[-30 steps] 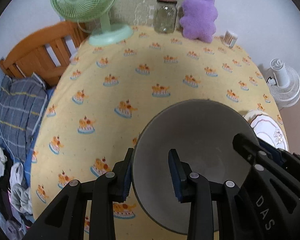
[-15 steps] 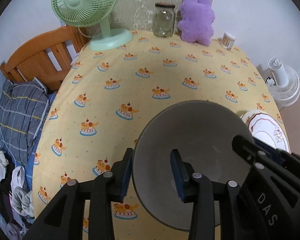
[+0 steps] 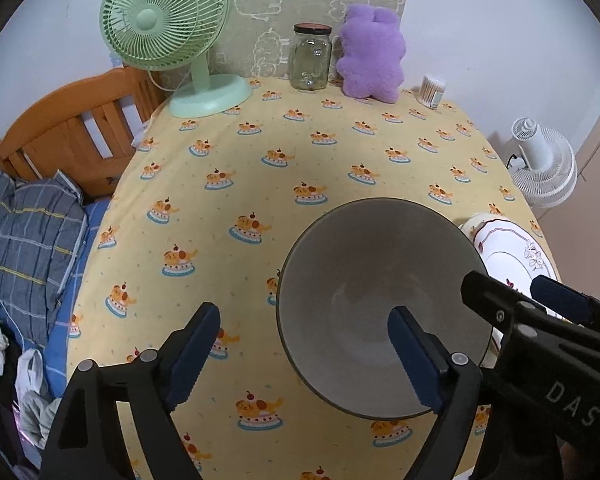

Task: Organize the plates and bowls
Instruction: 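Grasp the rims of the nested grey bowls with both grippers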

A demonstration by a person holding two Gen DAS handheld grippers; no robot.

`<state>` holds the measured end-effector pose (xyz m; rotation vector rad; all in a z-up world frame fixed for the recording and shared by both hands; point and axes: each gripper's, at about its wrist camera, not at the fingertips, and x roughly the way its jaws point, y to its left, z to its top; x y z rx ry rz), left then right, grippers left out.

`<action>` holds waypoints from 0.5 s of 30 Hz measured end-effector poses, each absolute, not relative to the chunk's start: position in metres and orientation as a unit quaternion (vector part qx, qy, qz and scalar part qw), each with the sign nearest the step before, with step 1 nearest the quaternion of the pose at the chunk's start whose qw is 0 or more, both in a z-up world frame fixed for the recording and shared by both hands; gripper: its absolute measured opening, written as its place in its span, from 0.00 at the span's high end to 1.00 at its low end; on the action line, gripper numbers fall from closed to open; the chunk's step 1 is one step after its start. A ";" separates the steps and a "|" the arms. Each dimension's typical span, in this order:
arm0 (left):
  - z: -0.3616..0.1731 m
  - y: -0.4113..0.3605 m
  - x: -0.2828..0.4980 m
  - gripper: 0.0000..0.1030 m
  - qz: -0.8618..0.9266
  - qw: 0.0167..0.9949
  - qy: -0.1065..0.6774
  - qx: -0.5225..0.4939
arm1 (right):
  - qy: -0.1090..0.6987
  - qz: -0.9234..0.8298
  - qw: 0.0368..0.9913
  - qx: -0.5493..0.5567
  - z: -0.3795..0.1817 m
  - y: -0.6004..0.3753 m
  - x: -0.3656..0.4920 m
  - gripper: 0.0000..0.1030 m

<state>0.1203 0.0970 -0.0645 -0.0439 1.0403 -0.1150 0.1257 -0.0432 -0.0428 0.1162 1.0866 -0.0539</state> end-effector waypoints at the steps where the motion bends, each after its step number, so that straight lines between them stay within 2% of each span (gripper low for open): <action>1: -0.065 0.096 0.121 0.15 -0.055 0.865 0.499 -0.023 | 0.522 -0.019 0.851 0.055 -0.044 -0.044 0.127 0.23; 4: -0.066 0.093 0.123 0.15 -0.061 0.863 0.501 -0.030 | 0.520 0.000 0.852 0.064 -0.047 -0.048 0.131 0.22; 7: -0.068 0.090 0.126 0.15 -0.058 0.860 0.506 -0.038 | 0.507 0.019 0.860 0.055 -0.049 -0.050 0.135 0.15; 15: -0.073 0.088 0.137 0.15 -0.032 0.855 0.514 -0.061 | 0.522 0.069 0.846 0.086 -0.062 -0.061 0.159 0.15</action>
